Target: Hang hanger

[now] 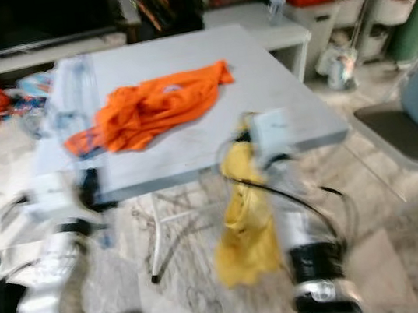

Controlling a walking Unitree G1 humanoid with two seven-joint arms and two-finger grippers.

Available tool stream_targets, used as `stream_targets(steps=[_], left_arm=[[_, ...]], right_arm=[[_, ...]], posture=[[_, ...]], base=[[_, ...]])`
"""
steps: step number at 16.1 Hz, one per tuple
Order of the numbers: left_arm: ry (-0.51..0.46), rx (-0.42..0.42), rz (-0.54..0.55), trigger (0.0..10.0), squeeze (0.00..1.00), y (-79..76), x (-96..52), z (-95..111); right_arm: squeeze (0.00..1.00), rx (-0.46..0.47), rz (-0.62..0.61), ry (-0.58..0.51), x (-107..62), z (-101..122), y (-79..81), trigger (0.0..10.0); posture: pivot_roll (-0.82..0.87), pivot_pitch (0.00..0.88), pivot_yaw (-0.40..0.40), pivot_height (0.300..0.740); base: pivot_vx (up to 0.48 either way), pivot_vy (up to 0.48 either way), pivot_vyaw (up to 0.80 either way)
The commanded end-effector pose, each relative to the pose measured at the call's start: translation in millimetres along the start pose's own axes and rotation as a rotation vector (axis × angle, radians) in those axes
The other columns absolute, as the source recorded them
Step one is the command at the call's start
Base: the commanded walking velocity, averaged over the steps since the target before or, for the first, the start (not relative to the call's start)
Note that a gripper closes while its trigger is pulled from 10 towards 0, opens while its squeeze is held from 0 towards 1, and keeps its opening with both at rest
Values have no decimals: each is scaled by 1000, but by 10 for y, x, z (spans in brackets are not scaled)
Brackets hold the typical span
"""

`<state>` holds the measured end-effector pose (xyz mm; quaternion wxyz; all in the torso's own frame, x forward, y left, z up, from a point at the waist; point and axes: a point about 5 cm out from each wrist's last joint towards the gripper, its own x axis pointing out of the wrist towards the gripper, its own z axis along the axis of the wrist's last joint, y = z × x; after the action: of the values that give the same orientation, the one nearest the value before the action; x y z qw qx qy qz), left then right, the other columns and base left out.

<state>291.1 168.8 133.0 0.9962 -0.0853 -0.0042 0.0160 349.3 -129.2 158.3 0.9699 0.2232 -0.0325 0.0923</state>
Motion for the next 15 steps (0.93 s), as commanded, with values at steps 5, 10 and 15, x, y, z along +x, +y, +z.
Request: stream_targets(steps=[5, 10, 15], left_arm=[[-15, 4, -16, 10000, 0, -125, 35, 83], [-1, 18, 12, 10000, 0, -97, 34, 73], [19, 23, 21, 10000, 0, -113, 38, 53]], right_arm=[[0, 11, 65, -58, 47, 186, 44, 10000], [0, -4, 139, -54, 30, 171, 133, 10000], [0, 0, 160, -48, 43, 173, 148, 10000]], posture=[[-41, 0, -9, 740], [-41, 0, -9, 740], [-37, 0, -8, 740]], base=[[458, 0, 0], [425, 110, 419], [286, 171, 622]])
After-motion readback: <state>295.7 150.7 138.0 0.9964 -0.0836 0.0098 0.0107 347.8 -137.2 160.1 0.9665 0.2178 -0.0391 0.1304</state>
